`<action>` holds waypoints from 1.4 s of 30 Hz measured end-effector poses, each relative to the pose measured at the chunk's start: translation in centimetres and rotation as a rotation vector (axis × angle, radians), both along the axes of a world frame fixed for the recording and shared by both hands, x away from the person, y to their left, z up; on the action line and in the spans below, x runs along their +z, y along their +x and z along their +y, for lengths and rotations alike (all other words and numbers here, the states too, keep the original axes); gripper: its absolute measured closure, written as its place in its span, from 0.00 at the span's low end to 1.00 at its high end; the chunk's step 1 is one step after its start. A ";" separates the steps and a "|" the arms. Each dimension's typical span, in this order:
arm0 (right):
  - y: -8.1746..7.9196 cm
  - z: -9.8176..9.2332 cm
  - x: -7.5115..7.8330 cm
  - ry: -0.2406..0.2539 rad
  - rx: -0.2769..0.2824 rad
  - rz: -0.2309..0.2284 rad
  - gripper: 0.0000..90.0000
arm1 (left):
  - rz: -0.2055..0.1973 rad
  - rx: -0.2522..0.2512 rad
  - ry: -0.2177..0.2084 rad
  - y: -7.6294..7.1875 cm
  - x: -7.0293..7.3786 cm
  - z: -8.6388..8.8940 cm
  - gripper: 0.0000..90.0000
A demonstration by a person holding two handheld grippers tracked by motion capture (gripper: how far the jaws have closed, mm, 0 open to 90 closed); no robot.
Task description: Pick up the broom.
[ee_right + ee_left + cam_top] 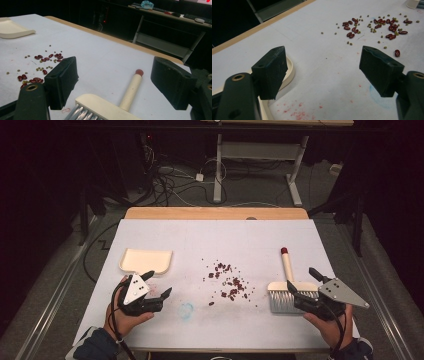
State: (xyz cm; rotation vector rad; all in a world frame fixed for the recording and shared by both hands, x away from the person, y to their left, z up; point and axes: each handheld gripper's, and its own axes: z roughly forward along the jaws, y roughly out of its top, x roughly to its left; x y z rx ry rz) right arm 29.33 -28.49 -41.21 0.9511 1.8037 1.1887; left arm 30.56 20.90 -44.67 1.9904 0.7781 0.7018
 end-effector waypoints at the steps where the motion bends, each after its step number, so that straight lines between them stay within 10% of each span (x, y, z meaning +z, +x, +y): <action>1: 0.2 0.0 0.0 -0.013 -0.015 0.013 0.25 | -0.001 -0.003 0.009 0.0 0.0 -0.1 0.24; 15: 3.3 0.3 0.7 -0.122 -0.074 0.164 0.24 | 0.022 -0.019 0.044 -0.5 -0.2 -0.9 0.24; 30: 9.7 -0.3 1.5 -0.080 -0.151 0.402 0.26 | 0.026 -0.041 0.079 -0.7 -0.2 -1.7 0.24; 42: 15.4 0.1 -2.1 -0.151 -0.245 0.638 0.33 | 0.037 -0.041 0.090 -0.6 -0.5 -1.8 0.24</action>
